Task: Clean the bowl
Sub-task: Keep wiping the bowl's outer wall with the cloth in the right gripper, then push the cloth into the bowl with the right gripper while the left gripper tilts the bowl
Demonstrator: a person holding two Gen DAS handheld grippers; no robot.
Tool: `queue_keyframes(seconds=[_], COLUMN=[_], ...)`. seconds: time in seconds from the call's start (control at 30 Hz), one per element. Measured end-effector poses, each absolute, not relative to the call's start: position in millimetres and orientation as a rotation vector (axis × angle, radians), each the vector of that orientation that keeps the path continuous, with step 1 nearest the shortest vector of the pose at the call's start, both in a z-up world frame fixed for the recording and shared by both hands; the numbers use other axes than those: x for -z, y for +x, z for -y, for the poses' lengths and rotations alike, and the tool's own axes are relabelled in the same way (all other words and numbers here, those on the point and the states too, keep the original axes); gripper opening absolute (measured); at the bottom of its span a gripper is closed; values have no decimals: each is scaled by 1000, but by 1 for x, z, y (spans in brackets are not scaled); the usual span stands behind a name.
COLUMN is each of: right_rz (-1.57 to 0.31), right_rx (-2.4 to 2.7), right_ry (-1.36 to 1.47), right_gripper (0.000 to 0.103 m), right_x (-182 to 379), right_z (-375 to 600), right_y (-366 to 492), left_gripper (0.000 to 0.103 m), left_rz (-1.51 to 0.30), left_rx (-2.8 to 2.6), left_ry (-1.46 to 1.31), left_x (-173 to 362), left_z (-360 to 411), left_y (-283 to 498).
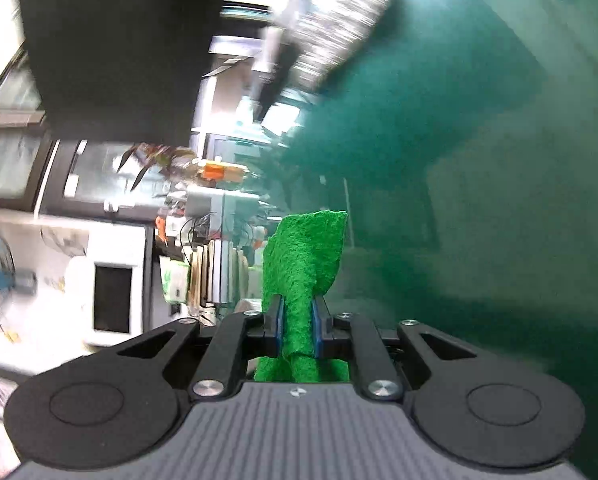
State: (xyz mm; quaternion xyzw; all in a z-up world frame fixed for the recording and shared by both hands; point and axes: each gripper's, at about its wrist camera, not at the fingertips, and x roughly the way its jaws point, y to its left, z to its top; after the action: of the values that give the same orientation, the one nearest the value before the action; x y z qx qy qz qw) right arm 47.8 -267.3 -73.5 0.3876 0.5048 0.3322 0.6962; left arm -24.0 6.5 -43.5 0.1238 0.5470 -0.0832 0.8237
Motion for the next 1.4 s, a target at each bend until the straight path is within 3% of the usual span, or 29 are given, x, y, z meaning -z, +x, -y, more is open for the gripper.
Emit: queue_keyframes(seconds=[0.03, 0.07, 0.13, 0.23, 0.37, 0.53, 0.7, 0.83, 0.9, 1.03, 1.07, 1.13, 1.17, 1.2, 1.4], right_rz=[-1123, -1070, -983, -858, -762, -789, -598, -589, -654, -731, -730, -723, -729, -763, -782], right_rx=[-743, -776, -819, -885, -937, -964, -1037, -1049, -1026, -1005, -992, -968, -965, -953, -1020], right_ry=[859, 715, 461, 16, -415, -633, -978, -1162, -1180, -1104, -1092, -1073, -1067, -1062, -1158], right_gripper=[15, 15, 15, 15, 13, 12, 12, 8, 11, 45, 45, 35, 13, 5, 7], right_x=[72, 50, 17, -12, 0, 16, 24, 26, 24, -6, -12, -27, -24, -24, 1], right_z=[267, 254, 231, 182, 132, 98, 71, 53, 44, 43, 45, 49, 53, 56, 44], right_y=[48, 45, 37, 12, -20, -28, -44, -42, -38, -32, -32, -34, -31, -32, -42], left_gripper=[32, 25, 23, 23, 24, 24, 25, 33, 34, 34, 34, 34, 34, 34, 35], left_rz=[-1167, -1169, -1166, -1144, -1118, -1100, -1073, -1045, -1036, -1019, -1012, -1009, -1006, -1004, -983], left_rx=[191, 210, 222, 238, 257, 299, 360, 375, 390, 436, 457, 472, 482, 491, 522], left_ry=[231, 192, 160, 130, 148, 124, 109, 78, 37, 34, 30, 32, 38, 45, 98], left_x=[44, 44, 45, 46, 46, 48, 53, 55, 58, 60, 62, 62, 62, 63, 63], left_z=[-9, -12, -17, -21, -19, -24, -30, -36, -41, -45, -47, -48, -48, -48, -40], left_y=[-23, -21, -18, -17, -18, -15, -11, -8, -1, 4, 6, 8, 9, 10, 15])
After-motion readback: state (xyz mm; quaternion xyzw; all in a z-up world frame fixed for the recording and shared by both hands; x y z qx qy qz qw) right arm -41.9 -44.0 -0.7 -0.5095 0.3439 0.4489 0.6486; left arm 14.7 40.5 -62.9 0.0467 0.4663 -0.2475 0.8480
